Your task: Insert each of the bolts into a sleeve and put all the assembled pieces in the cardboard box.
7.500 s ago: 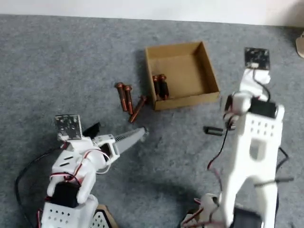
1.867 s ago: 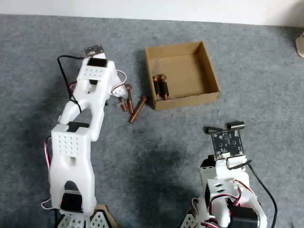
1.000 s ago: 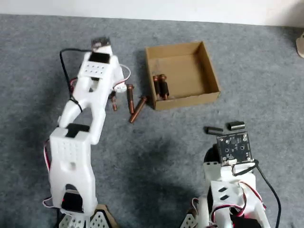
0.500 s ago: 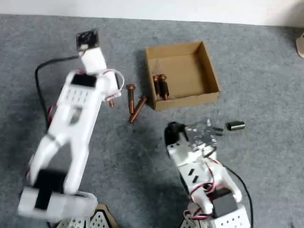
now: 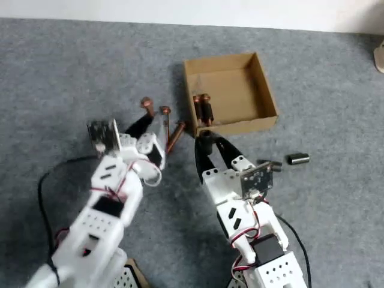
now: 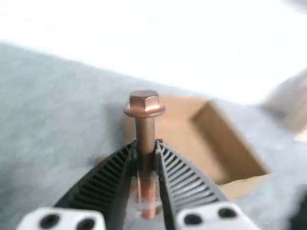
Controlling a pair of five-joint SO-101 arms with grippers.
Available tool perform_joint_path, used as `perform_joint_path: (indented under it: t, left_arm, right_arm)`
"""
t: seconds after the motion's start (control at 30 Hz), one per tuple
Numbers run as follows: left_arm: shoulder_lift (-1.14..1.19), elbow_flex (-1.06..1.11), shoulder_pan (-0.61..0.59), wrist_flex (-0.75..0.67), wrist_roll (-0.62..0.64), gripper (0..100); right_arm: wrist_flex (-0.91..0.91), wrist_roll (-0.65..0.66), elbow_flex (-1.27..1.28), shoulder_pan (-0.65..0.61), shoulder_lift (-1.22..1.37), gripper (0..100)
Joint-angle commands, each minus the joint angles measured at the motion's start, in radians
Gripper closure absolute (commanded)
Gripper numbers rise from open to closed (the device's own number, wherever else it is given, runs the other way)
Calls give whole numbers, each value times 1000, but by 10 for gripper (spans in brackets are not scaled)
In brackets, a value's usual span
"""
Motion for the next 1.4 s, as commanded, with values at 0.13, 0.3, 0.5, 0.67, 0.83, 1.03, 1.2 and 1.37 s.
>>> perform_joint_path:
  t: [0.13, 0.3, 0.5, 0.67, 0.83, 1.03, 1.2, 1.37]
  left_arm:
    - [-246, 10, 101, -72, -5, 996]
    - [-367, 7, 173, 34, -5, 996]
    - [-539, 61, 289, 155, -3, 996]
    - [-661, 127, 335, 222, -3, 996]
    - [-716, 139, 326, 292, -6, 996]
    - [-717, 139, 220, 290, -5, 996]
    - [-717, 139, 217, 290, -3, 996]
    - [-716, 139, 217, 296, 2, 996]
  right_arm:
    - [160, 35, 142, -45, 1, 994]
    - [162, 38, 142, -42, 1, 994]
    - [162, 38, 142, -44, -1, 994]
    - [162, 40, 139, -41, -5, 994]
    - [162, 34, 139, -45, -7, 994]
    - [162, 34, 142, -45, -7, 994]
    - [162, 32, 140, -96, -7, 994]
    - [159, 32, 140, -96, -7, 994]
